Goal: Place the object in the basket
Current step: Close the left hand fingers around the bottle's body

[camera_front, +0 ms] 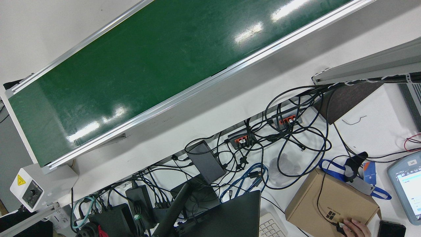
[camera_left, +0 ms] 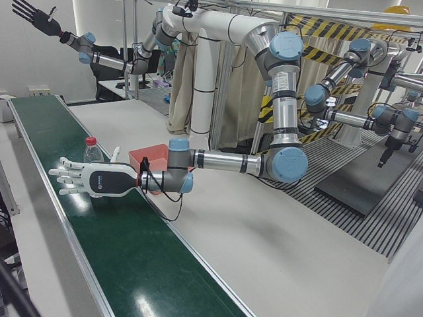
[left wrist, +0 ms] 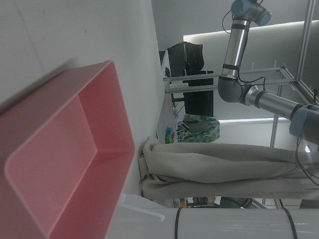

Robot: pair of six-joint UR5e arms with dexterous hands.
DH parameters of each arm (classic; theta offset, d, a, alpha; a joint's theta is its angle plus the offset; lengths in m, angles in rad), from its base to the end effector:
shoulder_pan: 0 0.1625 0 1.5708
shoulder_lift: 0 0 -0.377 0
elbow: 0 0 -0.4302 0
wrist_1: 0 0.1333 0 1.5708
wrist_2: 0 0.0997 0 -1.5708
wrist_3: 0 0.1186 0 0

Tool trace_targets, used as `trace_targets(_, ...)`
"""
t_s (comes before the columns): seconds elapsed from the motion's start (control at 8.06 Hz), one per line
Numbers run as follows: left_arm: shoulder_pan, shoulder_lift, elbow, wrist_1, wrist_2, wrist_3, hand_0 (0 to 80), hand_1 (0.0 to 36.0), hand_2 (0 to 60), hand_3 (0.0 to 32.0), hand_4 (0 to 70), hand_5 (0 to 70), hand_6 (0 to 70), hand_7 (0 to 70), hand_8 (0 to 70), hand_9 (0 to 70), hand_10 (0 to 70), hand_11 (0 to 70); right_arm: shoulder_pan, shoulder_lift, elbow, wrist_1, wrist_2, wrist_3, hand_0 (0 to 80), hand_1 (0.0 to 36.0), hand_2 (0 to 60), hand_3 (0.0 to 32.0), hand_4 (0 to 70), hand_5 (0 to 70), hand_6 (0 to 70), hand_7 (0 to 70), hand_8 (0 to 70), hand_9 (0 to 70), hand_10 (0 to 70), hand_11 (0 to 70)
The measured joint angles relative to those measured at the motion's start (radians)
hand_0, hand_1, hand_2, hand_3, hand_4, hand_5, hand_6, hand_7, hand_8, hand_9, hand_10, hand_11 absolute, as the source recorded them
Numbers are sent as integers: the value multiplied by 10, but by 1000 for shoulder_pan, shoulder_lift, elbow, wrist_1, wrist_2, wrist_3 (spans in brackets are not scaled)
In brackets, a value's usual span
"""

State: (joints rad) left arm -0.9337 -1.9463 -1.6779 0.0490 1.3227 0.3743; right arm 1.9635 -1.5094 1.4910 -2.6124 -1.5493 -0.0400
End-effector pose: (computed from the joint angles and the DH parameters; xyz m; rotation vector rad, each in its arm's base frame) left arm 0.2653 -0.6316 0.3557 -0.1238 2.3833 -1.4735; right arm 0.3572 -0.5074 0.5757 -0.5639 2.4906 -1.4682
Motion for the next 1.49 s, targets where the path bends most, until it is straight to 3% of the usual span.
trace_targets(0.12, 0, -3, 0, 0, 1, -2, 581, 33, 0, 0, 514, 700, 294, 369, 411, 545, 412, 582, 0, 0, 0, 0, 0, 0, 0, 0, 0, 0, 0, 0, 0, 0, 0, 0, 0, 0)
trace_targets(0.25, -2, -4, 1, 9, 1, 2, 591, 2, 0, 0, 559, 700, 583, 700, 700, 700, 561, 700, 0, 0, 0, 0, 0, -1, 0, 0, 0, 0, 0, 0, 0, 0, 0, 0, 0, 0)
trace_targets(0.37, -11, -4, 2, 19, 2, 9, 628, 31, 0, 0, 557, 700, 642, 700, 700, 700, 615, 700, 0, 0, -1, 0, 0, 0, 0, 0, 0, 0, 0, 0, 0, 0, 0, 0, 0, 0)
trace_targets(0.62, -35, -4, -1, 31, 6, 15, 681, 32, 0, 0, 567, 700, 647, 700, 700, 700, 638, 700, 0, 0, 0, 0, 0, 0, 0, 0, 0, 0, 0, 0, 0, 0, 0, 0, 0, 0)
trace_targets(0.87, -45, -10, -21, 62, 8, 16, 685, 58, 0, 0, 472, 700, 599, 700, 700, 700, 640, 700, 0, 0, -1, 0, 0, 0, 0, 0, 0, 0, 0, 0, 0, 0, 0, 0, 0, 0)
trace_targets(1.24, -40, -14, -117, 137, 10, 18, 662, 77, 0, 0, 392, 700, 535, 700, 700, 700, 611, 700, 0, 0, -1, 0, 0, 0, 0, 0, 0, 0, 0, 0, 0, 0, 0, 0, 0, 0)
trace_targets(1.37, -36, -12, -161, 167, 10, 23, 732, 71, 0, 0, 389, 700, 511, 700, 700, 700, 602, 700, 0, 0, -1, 0, 0, 0, 0, 0, 0, 0, 0, 0, 0, 0, 0, 0, 0, 0)
trace_targets(1.49, -32, -8, -219, 207, 10, 33, 800, 68, 0, 0, 386, 700, 487, 653, 700, 700, 589, 700, 0, 0, -1, 0, 0, 0, 0, 0, 0, 0, 0, 0, 0, 0, 0, 0, 0, 0)
